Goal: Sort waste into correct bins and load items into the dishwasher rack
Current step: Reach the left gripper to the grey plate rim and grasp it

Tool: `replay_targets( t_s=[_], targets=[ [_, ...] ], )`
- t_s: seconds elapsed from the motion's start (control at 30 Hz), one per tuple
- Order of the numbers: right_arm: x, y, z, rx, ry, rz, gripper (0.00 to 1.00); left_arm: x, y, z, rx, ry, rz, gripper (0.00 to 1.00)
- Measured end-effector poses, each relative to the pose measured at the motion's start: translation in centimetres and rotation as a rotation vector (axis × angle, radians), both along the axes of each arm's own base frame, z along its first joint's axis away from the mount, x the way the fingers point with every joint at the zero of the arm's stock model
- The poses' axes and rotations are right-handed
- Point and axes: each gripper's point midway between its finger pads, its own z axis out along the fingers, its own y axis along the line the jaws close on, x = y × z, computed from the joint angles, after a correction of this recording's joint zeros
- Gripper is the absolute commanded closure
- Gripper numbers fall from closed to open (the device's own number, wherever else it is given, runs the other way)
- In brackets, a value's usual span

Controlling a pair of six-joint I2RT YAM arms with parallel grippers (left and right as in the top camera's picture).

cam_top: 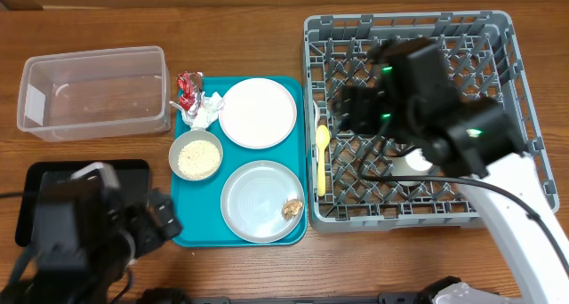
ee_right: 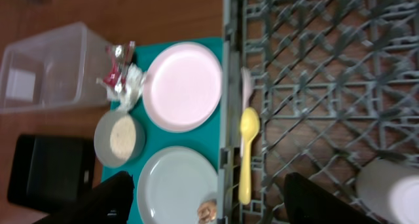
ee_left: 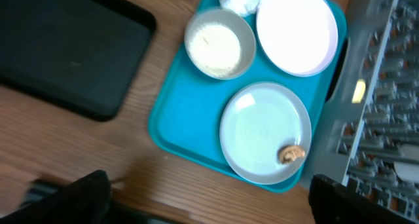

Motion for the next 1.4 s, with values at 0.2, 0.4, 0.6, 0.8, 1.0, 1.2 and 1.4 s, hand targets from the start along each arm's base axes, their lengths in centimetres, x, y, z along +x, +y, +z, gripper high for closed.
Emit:
replay_targets(
  t_s=[0.2,0.4,0.6,0.8,1.0,1.2,1.4],
  targets=[
    [-1.2,-5.4,4.1,0.045,-0.115,-0.146,0.04,2.1,-2.4,-5.6,-0.08,0.117,-0.142,0.08],
    [-2.6,-8.0,5.3,0.05,-0.14,-0.216,0.0,3.3,-3.4,-10.0,-0.089,0.282,-0.217,0.14],
    [-2.0,-8.0,4.4,0.039,-0.107,-0.221,0.0,3.6,-5.1,-12.6,0.0,0.42,-0.265,0.12],
    [-1.9,-8.0,4.1,0.036,-0.098,-0.221,0.0,2.5,-6.3,-16.9,0.069,0.533,-0.215,0.15],
    [-2.1,-8.1,3.9,0.033,-0.088,-0.222,0.0,3.3,-6.9,-20.4,0.025,0.531,-0.131,0.2],
    [-2.1,-8.2,3.8,0.031,-0.083,-0.225,0.0,4.5,-7.4,-22.5,0.005,0.518,-0.084,0.23],
    [-2.1,-8.2,3.0,-0.007,-0.057,-0.194,0.0,4.5,-7.1,-23.7,0.026,0.555,-0.061,0.22]
  ],
)
